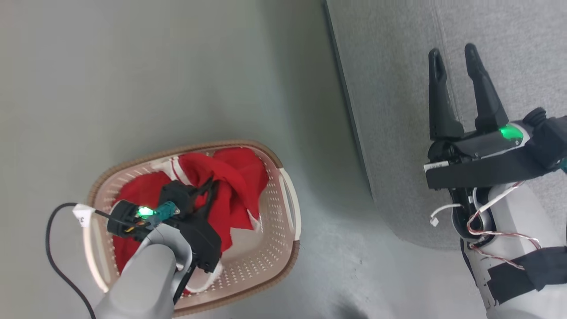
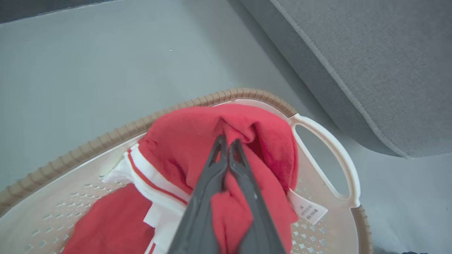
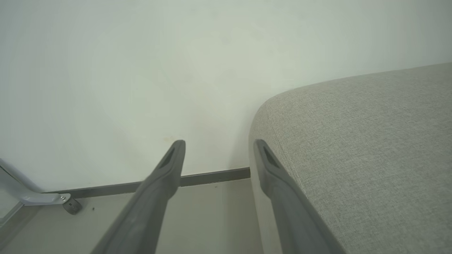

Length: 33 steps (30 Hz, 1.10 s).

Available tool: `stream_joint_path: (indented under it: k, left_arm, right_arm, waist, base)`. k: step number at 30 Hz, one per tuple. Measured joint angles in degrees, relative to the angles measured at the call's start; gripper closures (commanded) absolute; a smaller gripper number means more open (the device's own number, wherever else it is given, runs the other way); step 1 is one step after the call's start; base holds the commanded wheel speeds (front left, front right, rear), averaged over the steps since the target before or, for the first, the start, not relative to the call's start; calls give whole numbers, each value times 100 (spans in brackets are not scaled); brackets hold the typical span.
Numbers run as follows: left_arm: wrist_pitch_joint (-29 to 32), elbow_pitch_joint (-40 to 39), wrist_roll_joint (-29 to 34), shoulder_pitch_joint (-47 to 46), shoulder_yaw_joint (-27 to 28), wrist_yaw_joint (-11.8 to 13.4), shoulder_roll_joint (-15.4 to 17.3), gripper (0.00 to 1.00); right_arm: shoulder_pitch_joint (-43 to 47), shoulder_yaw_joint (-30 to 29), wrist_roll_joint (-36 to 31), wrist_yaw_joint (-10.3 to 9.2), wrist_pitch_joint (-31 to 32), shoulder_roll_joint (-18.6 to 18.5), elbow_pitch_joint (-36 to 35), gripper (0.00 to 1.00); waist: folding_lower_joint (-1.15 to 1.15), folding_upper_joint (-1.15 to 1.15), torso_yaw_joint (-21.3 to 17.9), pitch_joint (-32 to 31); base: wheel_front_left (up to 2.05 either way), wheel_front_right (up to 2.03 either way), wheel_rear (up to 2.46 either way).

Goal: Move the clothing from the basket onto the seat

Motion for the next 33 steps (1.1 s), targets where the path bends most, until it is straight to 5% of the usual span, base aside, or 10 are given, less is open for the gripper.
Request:
stream_joint_path:
  k: [17,33]
  left_arm:
    - [-48,-1920,-1015,478,-448,0,379,100]
    - [-48,-2847,-1650,455,-727,0,503,100]
  right_arm:
    - [784,179,261,0,1,-394,343,0]
    - [1415,1772,876,0,1,-876,260,0]
  waist:
    - [0,0,517,-1441]
    - [0,0,979,-2818]
  base:
    - [0,0,0]
    - [0,0,0]
